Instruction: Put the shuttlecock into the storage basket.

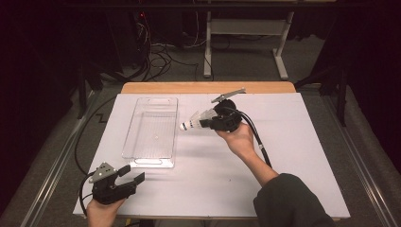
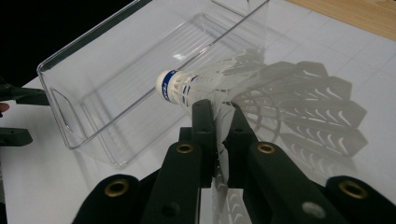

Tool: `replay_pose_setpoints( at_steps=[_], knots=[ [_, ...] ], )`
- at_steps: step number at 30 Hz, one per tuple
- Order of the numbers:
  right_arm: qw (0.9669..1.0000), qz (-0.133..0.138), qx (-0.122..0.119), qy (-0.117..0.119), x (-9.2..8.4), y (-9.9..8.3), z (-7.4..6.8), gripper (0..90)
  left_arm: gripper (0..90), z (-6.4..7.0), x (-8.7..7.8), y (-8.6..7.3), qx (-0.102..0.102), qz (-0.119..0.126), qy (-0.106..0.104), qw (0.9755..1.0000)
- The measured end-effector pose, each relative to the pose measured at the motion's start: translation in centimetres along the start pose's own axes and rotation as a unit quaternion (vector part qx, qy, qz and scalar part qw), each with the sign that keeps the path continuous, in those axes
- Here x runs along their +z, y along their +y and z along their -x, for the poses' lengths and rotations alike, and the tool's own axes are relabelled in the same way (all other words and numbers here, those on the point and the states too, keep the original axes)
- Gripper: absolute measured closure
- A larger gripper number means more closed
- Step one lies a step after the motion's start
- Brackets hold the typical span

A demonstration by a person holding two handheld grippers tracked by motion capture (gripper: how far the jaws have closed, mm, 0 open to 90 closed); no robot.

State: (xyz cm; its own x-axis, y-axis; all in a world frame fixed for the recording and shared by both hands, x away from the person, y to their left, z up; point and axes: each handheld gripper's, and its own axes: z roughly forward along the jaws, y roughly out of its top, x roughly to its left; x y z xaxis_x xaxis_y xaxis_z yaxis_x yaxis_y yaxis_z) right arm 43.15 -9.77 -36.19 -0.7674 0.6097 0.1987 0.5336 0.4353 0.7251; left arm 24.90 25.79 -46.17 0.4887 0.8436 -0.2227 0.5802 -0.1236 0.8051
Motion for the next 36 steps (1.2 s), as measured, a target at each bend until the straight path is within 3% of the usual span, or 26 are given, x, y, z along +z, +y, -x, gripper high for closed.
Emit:
replay_pose_setpoints(
  at_steps=[17, 36],
  knots=[
    [0.9997, -0.012, -0.014, 0.012, 1.7, 1.5, -1.8, 87.1, 32.6, -0.5, -0.3, 0.0, -0.009, 0.004, 0.004, 0.9999],
    [0.9998, -0.010, -0.012, 0.015, 3.0, 2.8, -2.2, 87.1, 32.7, -0.5, -0.3, 0.0, -0.005, 0.002, 0.004, 1.0000]
  ],
)
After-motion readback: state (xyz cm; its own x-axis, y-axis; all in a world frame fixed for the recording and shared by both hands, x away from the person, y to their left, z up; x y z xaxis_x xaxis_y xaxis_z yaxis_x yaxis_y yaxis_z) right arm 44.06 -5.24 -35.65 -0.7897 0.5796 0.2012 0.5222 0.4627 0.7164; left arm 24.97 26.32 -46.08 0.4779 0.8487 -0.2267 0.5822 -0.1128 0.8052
